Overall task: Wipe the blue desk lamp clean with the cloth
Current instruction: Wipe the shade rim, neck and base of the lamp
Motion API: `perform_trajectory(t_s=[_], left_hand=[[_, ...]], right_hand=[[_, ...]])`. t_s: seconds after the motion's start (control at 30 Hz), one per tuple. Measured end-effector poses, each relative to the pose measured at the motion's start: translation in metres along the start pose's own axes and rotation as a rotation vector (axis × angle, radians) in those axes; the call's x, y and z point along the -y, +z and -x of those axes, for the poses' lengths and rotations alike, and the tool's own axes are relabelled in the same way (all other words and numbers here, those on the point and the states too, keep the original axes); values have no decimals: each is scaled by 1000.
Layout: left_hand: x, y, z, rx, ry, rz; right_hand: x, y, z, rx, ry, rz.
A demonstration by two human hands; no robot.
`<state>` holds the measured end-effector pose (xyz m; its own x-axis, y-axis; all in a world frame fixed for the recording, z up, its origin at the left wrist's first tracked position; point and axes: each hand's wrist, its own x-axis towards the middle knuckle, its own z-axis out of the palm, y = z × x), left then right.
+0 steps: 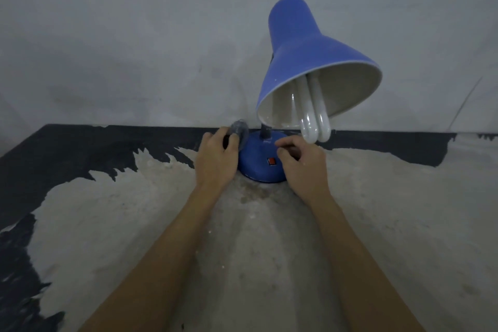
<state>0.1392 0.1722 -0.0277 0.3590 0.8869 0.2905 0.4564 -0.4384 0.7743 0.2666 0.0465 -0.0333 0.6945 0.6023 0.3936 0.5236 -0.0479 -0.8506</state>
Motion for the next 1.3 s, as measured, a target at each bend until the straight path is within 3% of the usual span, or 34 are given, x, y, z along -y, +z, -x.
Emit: perform_trajectory(t_s=[0.1, 0.23, 0.43, 0.63, 0.73, 0.87, 0.97, 1.3], left_hand=[[-1, 3, 11, -49, 116, -24], [-4, 9, 9, -56, 242, -236], [-30, 4, -19, 98, 256, -442], [-47, 12, -27, 69, 290, -663], [-49, 15, -32, 105, 185, -618], [-46, 14, -29, 85, 96, -387], [-39, 9, -21, 58, 126, -312], [-39, 1, 12, 107, 273, -449]], right_hand=[[-2, 0, -1, 1, 6, -16], [-4, 2, -1, -2, -8, -1], [-5, 6, 1, 1, -51, 39], [-2, 5, 2, 12, -87, 81], [-1, 4, 1, 24, -86, 80], [-2, 2, 1, 32, -74, 60], [-2, 2, 1, 26, -71, 46], [1, 4, 3, 22, -64, 30]])
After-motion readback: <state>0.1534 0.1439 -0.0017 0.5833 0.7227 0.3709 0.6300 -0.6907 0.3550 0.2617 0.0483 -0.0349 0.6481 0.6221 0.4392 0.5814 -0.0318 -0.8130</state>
